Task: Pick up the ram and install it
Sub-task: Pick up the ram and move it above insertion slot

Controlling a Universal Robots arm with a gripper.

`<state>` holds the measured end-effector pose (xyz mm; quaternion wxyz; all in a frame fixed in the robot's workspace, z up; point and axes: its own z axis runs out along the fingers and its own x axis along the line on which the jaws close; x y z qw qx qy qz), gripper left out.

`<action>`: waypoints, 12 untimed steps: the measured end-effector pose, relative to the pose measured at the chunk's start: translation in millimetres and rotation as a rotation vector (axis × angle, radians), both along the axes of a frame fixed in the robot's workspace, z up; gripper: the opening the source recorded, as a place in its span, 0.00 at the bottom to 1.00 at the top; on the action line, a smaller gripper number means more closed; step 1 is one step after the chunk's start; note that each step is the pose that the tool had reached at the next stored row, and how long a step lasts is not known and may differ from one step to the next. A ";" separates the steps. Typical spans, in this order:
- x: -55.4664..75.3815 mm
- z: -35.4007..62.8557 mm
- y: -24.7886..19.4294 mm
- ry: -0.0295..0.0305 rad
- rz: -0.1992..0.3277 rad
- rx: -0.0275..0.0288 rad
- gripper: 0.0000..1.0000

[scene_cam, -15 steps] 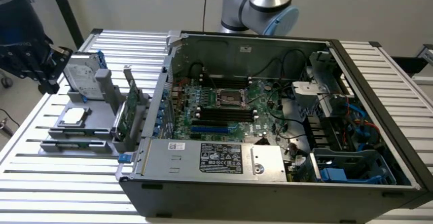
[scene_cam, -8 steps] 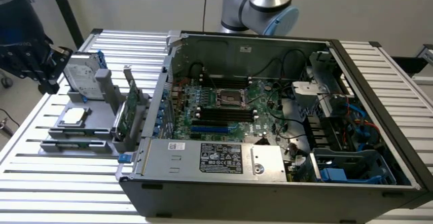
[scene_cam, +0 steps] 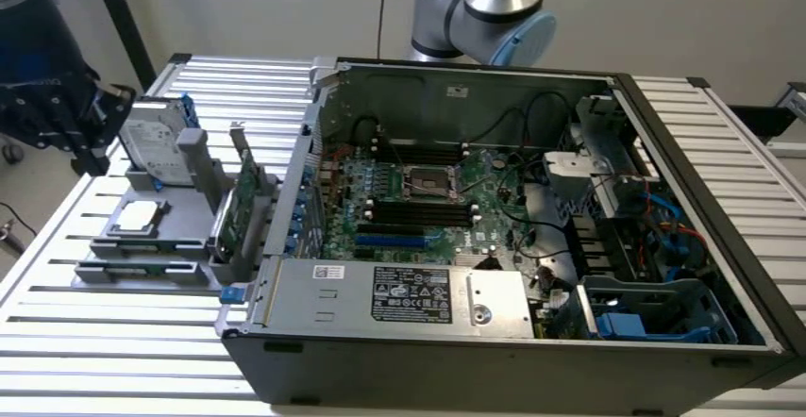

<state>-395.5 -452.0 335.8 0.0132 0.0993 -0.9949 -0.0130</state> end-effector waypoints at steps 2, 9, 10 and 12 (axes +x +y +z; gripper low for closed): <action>0.0 -0.1 0.0 0.0000 0.036 0.0001 0.11; 0.0 -0.4 0.0 0.0001 0.163 0.0000 0.11; 0.0 -0.4 0.0 0.0001 0.181 0.0000 0.11; 0.0 -0.5 0.0 0.0000 0.217 0.0000 0.11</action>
